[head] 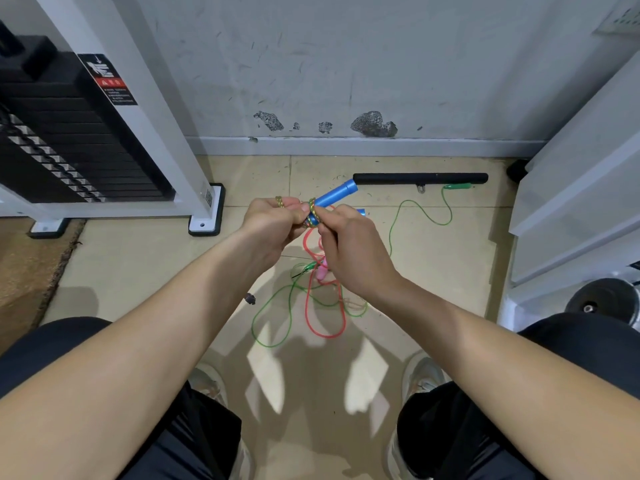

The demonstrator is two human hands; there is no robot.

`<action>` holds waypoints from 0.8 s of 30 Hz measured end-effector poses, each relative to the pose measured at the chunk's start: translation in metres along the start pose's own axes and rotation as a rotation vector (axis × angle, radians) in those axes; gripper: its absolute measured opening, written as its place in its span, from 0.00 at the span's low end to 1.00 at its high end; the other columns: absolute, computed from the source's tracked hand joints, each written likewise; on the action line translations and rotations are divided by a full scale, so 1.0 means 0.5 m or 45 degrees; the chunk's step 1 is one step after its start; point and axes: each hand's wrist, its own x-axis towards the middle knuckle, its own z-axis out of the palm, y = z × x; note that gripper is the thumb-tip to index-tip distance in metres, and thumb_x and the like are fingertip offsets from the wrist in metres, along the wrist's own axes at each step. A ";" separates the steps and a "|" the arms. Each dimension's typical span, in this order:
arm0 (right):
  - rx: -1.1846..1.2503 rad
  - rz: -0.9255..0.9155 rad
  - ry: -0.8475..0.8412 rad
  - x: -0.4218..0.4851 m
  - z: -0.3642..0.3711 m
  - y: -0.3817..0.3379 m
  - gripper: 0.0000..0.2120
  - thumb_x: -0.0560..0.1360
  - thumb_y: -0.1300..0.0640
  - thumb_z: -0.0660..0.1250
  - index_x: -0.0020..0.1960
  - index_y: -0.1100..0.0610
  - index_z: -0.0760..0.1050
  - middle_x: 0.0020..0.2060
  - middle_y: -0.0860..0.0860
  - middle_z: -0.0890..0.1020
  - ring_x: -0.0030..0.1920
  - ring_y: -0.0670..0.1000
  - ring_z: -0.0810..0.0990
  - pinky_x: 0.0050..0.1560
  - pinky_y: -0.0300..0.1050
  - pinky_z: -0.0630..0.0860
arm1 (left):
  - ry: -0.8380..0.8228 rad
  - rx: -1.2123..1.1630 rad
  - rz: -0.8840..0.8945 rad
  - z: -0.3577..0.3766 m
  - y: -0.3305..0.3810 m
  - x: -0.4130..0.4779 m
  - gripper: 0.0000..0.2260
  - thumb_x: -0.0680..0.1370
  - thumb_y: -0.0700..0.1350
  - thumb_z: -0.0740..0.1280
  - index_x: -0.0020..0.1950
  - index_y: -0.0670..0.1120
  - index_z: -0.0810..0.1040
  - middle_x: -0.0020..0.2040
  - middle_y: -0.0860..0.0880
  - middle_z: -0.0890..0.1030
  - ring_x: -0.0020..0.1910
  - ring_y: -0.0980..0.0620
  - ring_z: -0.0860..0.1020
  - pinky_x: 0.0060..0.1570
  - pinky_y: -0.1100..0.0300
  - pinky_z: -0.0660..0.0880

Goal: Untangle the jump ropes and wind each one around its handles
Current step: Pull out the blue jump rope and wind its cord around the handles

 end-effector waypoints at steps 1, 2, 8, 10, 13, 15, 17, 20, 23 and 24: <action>0.007 0.001 0.005 0.001 -0.001 0.000 0.14 0.81 0.64 0.59 0.61 0.59 0.79 0.41 0.50 0.73 0.41 0.49 0.69 0.41 0.43 0.66 | -0.010 0.013 -0.001 0.001 0.000 0.001 0.08 0.79 0.33 0.68 0.56 0.37 0.75 0.41 0.46 0.78 0.32 0.54 0.79 0.34 0.66 0.78; 0.017 -0.002 0.016 0.002 -0.004 -0.001 0.15 0.81 0.64 0.59 0.63 0.58 0.79 0.41 0.50 0.73 0.41 0.48 0.69 0.41 0.42 0.65 | -0.022 0.013 -0.010 0.001 0.003 0.000 0.09 0.79 0.33 0.68 0.58 0.36 0.75 0.41 0.45 0.77 0.33 0.53 0.78 0.34 0.66 0.78; -0.106 -0.097 -0.037 0.005 -0.013 -0.004 0.16 0.82 0.60 0.59 0.68 0.54 0.77 0.42 0.51 0.73 0.41 0.52 0.72 0.42 0.50 0.73 | -0.077 -0.099 -0.066 -0.003 0.027 -0.012 0.04 0.78 0.38 0.71 0.47 0.38 0.79 0.41 0.44 0.80 0.39 0.49 0.78 0.40 0.63 0.78; -0.146 -0.093 -0.077 0.006 -0.014 -0.005 0.16 0.83 0.59 0.59 0.68 0.56 0.76 0.46 0.54 0.77 0.43 0.55 0.76 0.44 0.52 0.75 | -0.093 0.014 -0.019 -0.004 0.020 -0.009 0.08 0.76 0.39 0.73 0.50 0.35 0.79 0.45 0.42 0.77 0.41 0.48 0.76 0.40 0.63 0.75; -0.115 -0.119 -0.113 -0.002 -0.012 -0.007 0.16 0.82 0.58 0.61 0.69 0.54 0.74 0.52 0.54 0.79 0.45 0.56 0.80 0.46 0.54 0.77 | 0.014 -0.006 0.008 -0.006 0.014 0.000 0.13 0.76 0.36 0.73 0.57 0.32 0.77 0.49 0.42 0.76 0.38 0.50 0.78 0.37 0.65 0.77; 0.060 -0.001 -0.097 -0.015 -0.007 -0.013 0.14 0.81 0.56 0.62 0.67 0.50 0.71 0.52 0.49 0.79 0.42 0.54 0.83 0.46 0.54 0.79 | 0.039 -0.126 -0.002 -0.011 0.019 0.004 0.17 0.76 0.35 0.73 0.61 0.31 0.75 0.52 0.42 0.78 0.37 0.52 0.82 0.39 0.65 0.79; 0.210 0.145 -0.088 -0.025 0.002 -0.013 0.09 0.82 0.52 0.62 0.61 0.49 0.70 0.45 0.45 0.80 0.38 0.51 0.83 0.44 0.53 0.79 | 0.041 -0.231 -0.035 -0.018 0.027 0.010 0.15 0.76 0.36 0.73 0.61 0.33 0.77 0.50 0.44 0.80 0.38 0.54 0.83 0.39 0.65 0.80; 0.337 0.259 -0.128 -0.024 0.003 0.000 0.05 0.83 0.52 0.60 0.52 0.51 0.72 0.33 0.53 0.81 0.32 0.52 0.80 0.36 0.47 0.75 | -0.024 -0.271 -0.112 -0.030 0.045 0.010 0.02 0.77 0.36 0.71 0.49 0.39 0.81 0.46 0.47 0.82 0.42 0.55 0.82 0.44 0.64 0.81; 0.463 0.377 -0.318 0.002 -0.026 0.027 0.12 0.83 0.51 0.60 0.44 0.51 0.78 0.40 0.60 0.83 0.35 0.55 0.80 0.35 0.38 0.72 | -0.226 -0.236 -0.161 -0.034 0.058 -0.005 0.02 0.78 0.36 0.69 0.48 0.39 0.82 0.44 0.47 0.83 0.40 0.56 0.82 0.44 0.65 0.82; 0.421 0.377 -0.375 0.013 -0.037 0.038 0.14 0.83 0.50 0.61 0.41 0.51 0.78 0.41 0.57 0.83 0.38 0.56 0.81 0.39 0.40 0.74 | -0.292 -0.139 -0.144 -0.034 0.059 -0.010 0.04 0.78 0.36 0.68 0.51 0.38 0.81 0.45 0.48 0.83 0.39 0.56 0.82 0.43 0.66 0.81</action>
